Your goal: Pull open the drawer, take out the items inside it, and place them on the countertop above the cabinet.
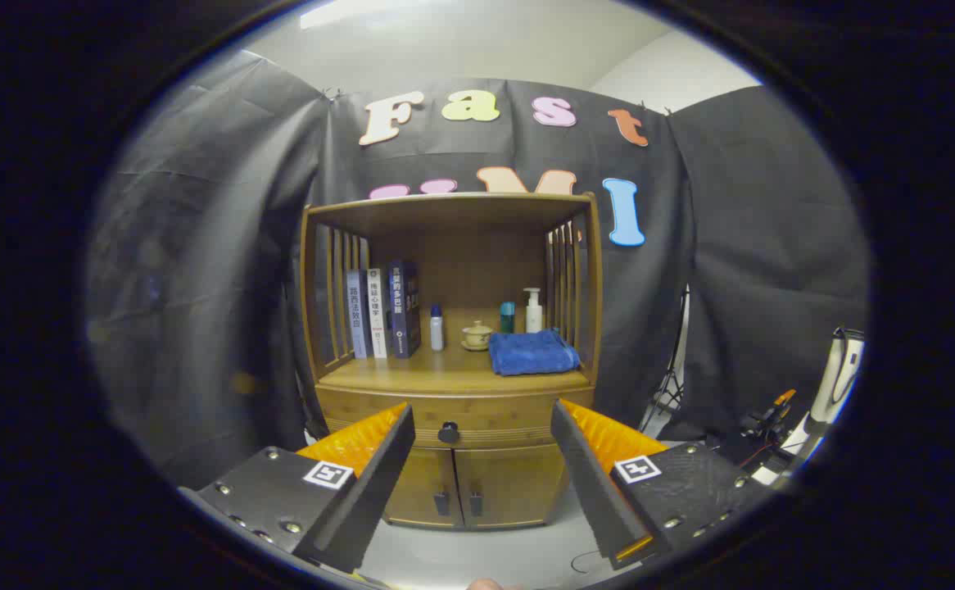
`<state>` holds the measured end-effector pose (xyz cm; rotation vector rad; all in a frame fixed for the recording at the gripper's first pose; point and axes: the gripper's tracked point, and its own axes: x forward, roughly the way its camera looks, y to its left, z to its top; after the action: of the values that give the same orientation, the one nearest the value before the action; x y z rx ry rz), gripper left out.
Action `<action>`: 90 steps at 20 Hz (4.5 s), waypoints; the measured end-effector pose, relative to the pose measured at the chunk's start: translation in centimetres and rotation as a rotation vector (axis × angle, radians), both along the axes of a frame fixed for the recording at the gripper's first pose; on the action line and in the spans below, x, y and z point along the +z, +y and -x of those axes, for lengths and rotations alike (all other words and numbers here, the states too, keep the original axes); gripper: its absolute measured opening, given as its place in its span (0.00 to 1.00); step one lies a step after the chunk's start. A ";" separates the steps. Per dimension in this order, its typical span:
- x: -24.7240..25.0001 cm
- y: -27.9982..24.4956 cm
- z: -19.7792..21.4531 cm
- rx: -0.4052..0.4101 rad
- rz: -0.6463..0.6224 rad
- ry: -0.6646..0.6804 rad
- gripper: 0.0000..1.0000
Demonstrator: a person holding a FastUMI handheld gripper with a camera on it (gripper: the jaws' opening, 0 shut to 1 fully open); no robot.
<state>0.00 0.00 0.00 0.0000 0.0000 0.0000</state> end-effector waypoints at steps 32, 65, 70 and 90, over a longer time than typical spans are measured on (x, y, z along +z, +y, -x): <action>-10.4 0.3 -16.4 -0.017 -0.029 0.043 1.00; -20.7 6.8 -28.1 0.021 -0.043 0.209 0.26; -21.0 6.9 -27.3 0.020 -0.042 0.208 0.26; -21.1 6.7 -27.0 0.021 0.017 0.187 0.26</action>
<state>27.02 6.70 -21.08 -0.0168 0.1873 0.0214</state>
